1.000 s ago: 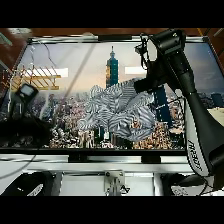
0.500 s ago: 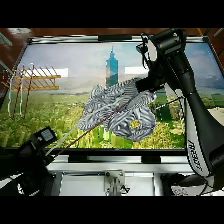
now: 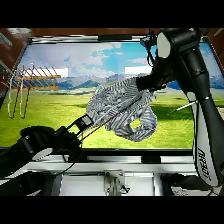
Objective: Fold the shirts.
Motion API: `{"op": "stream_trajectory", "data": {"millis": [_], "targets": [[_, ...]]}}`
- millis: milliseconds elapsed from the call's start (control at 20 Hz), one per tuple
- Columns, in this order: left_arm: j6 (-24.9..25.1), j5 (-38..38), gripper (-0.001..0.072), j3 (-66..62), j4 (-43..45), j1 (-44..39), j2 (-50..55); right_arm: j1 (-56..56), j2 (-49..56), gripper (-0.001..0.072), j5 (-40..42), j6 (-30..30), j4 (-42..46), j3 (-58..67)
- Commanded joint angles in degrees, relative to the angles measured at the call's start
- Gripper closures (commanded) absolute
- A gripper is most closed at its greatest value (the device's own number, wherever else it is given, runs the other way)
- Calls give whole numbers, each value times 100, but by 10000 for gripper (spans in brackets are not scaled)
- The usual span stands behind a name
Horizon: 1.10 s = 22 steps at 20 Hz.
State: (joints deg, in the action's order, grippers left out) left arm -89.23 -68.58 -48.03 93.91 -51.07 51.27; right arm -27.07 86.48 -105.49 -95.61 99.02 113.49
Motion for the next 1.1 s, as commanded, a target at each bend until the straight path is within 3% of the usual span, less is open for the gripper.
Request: {"op": "stream_trajectory", "data": {"millis": [0, 150, 350, 450, 600, 850, 1050], "targets": [[-219, 649, 654, -492, 37, 0, 723, -229, -323, 641, -103, -92, -133, 7], [-168, 164, 654, -793, 72, 2, 586, -557, -544, 642, -103, -92, 385, 7], [175, -817, 654, -828, 76, -2, 396, -603, -745, 642, -103, -214, 271, 7], [122, -671, 654, -837, -83, -2, 402, -704, -855, 642, -103, -225, 269, 7], [-48, -1300, 655, -835, -197, -2, 254, -791, -988, 642, -101, -195, 787, 7], [-710, -1635, 655, -835, 444, -2, -688, -791, -997, 642, -101, -31, 793, 7], [-710, -990, 655, -835, 181, -4, -466, -793, -997, 642, -101, -13, 708, 7]]}}
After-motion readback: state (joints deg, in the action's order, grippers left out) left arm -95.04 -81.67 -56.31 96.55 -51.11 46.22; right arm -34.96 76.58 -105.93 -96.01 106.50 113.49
